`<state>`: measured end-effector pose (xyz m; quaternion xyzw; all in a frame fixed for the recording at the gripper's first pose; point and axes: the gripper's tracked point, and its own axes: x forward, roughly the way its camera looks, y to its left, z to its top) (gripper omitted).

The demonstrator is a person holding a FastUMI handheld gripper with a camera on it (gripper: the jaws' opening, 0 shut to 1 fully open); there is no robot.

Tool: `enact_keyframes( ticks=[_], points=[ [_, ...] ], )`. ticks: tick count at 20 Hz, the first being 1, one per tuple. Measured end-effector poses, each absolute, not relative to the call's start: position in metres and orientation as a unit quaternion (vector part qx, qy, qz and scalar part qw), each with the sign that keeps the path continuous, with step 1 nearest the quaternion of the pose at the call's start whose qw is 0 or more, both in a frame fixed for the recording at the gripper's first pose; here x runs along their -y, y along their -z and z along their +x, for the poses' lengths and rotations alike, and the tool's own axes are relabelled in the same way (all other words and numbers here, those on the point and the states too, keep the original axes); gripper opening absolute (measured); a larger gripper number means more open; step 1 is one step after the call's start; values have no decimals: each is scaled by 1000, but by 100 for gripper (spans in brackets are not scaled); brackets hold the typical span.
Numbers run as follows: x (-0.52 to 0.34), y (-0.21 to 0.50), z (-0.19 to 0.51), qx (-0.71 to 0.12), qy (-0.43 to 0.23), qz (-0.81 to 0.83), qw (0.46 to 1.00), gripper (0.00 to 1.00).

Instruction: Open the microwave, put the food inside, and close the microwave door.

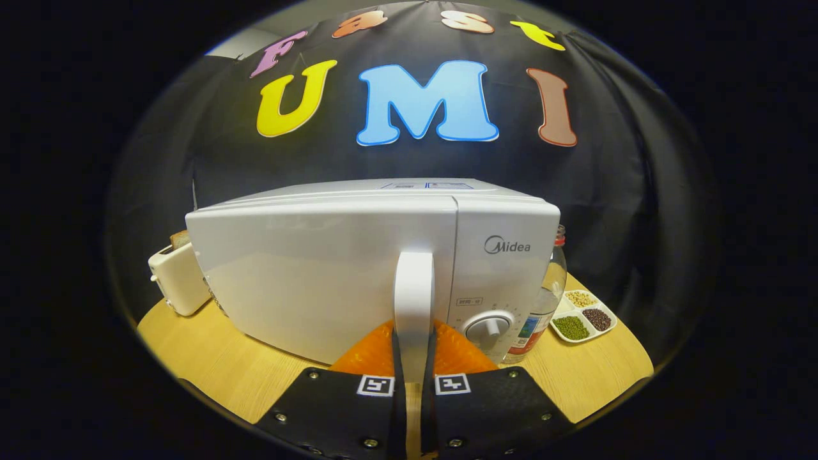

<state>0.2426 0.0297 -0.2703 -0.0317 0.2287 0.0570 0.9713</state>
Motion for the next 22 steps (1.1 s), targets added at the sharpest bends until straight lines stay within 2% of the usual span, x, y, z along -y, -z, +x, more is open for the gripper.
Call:
enact_keyframes(
  ticks=[2,8,10,11,15,22],
  points=[
    [-33,266,228,-213,-64,-60,973,7],
    [-41,265,197,-239,-60,-40,968,8],
    [-46,265,183,-244,-66,-34,967,9],
    [-50,264,175,-247,-70,-26,966,14],
    [-67,260,142,-258,-88,-22,962,21],
    [-101,253,90,-261,-111,-35,958,22]
  ],
)
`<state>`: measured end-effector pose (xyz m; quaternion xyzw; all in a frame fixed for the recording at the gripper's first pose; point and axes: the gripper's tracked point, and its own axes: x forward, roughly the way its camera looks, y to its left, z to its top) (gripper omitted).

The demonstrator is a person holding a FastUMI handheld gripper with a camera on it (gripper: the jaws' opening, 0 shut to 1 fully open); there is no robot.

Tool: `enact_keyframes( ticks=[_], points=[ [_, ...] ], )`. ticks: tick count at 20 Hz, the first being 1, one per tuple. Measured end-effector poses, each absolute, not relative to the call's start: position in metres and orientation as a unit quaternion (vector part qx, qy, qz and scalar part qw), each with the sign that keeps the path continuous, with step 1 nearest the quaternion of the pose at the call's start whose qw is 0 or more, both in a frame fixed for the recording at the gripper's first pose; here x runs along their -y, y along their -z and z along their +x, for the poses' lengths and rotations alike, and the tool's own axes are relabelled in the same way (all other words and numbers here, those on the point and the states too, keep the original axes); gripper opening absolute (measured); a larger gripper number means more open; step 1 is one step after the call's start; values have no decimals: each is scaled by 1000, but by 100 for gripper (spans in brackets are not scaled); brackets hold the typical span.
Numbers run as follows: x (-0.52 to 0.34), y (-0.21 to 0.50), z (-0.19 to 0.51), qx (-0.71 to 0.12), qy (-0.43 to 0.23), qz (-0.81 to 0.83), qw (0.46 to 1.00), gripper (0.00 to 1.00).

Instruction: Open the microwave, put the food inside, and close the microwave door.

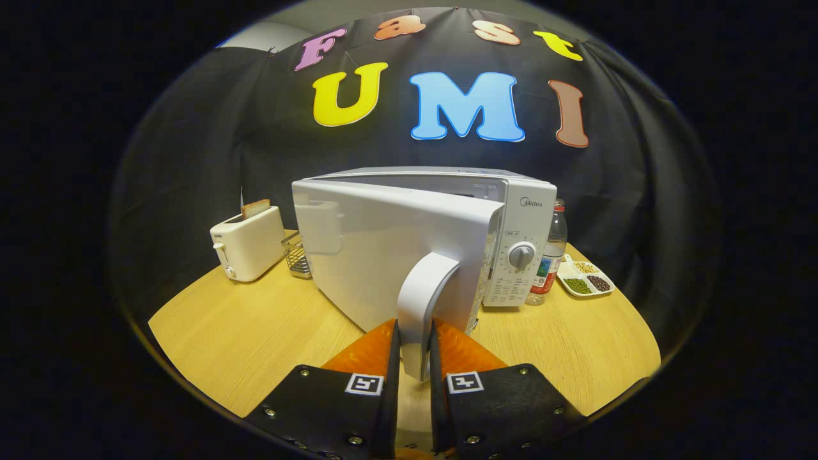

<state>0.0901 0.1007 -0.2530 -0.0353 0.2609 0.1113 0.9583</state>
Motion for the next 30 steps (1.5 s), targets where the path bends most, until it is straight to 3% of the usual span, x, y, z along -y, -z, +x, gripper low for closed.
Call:
enact_keyframes(
  ticks=[30],
  points=[
    [-285,254,-42,-262,-224,-58,937,23]
  ],
)
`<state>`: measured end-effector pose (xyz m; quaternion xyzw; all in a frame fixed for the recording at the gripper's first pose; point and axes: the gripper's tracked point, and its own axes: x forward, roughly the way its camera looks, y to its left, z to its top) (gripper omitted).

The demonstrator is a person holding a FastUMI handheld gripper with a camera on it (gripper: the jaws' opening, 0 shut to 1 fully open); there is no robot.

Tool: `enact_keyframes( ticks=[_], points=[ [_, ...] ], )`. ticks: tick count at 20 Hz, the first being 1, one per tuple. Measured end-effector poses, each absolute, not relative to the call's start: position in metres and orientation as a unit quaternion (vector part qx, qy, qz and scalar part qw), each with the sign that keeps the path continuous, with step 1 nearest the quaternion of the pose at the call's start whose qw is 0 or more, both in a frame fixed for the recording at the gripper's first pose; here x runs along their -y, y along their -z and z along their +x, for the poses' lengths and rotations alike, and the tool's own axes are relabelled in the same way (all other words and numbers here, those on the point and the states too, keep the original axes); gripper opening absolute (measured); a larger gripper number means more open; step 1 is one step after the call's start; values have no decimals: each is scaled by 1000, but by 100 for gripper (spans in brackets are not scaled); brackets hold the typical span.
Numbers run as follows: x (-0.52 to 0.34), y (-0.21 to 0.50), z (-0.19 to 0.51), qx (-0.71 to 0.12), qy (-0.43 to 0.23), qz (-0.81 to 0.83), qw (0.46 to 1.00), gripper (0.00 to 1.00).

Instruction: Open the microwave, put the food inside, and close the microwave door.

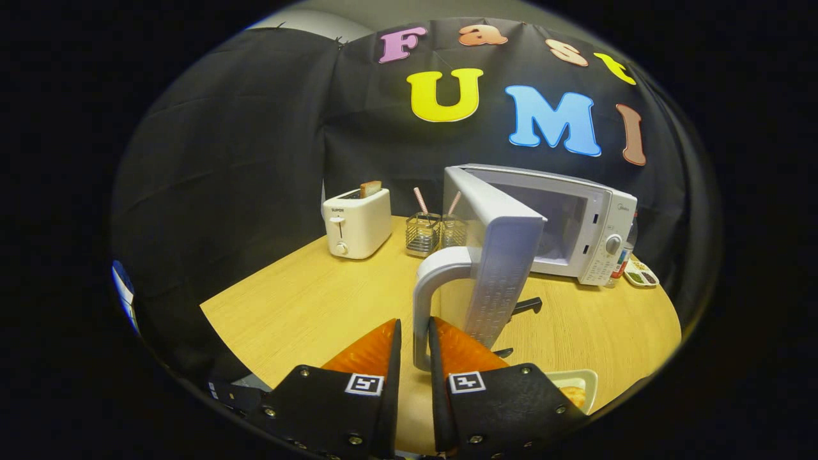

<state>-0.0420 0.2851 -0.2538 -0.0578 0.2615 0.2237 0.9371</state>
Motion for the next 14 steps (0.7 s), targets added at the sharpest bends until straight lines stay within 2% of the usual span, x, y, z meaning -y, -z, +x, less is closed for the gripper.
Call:
enact_keyframes(
  ticks=[4,8,11,14],
  points=[
    [-309,254,-46,-262,-245,-58,932,23],
    [-338,248,-56,-257,-294,-46,919,23],
    [-359,228,-67,-245,-343,-26,906,23],
    [-360,196,-79,-213,-364,-11,907,24]
  ],
)
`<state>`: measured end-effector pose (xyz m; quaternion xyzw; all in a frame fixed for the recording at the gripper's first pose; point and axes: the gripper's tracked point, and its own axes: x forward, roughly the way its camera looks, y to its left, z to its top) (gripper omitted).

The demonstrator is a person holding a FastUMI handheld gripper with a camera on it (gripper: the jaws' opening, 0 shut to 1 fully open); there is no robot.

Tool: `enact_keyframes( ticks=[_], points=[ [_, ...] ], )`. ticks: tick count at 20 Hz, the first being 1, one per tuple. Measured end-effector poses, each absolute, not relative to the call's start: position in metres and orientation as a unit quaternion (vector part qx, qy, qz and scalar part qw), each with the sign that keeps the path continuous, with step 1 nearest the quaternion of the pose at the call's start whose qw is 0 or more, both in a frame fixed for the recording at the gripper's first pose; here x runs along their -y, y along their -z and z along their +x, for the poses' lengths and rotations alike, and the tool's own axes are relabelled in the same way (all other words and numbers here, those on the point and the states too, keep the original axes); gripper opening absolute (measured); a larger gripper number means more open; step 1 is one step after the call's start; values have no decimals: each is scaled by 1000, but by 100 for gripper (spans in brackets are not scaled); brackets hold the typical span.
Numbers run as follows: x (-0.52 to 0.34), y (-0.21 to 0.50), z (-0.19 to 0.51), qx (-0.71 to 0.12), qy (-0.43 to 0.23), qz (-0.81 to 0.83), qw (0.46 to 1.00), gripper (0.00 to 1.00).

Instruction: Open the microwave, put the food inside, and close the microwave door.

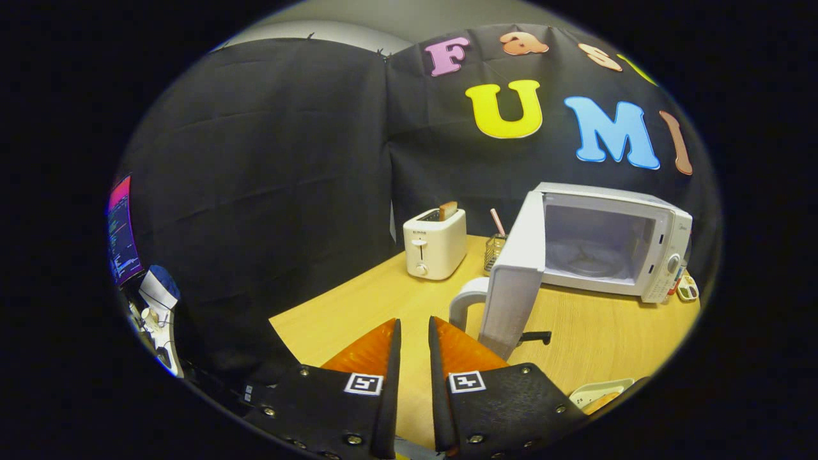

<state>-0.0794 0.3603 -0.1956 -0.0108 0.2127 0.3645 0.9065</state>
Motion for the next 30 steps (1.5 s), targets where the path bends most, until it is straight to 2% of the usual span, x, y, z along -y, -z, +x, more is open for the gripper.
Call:
enact_keyframes(
  ticks=[1,5,9,14,21,30],
  points=[
    [-358,182,-82,-201,-369,-5,907,34],
    [-334,137,-84,-156,-360,4,920,95],
    [-294,115,-67,-129,-323,2,937,97],
    [-234,122,-43,-141,-260,3,955,97],
    [-159,173,-22,-201,-181,-21,962,98],
    [-105,266,-20,-311,-139,-39,939,98]
  ],
)
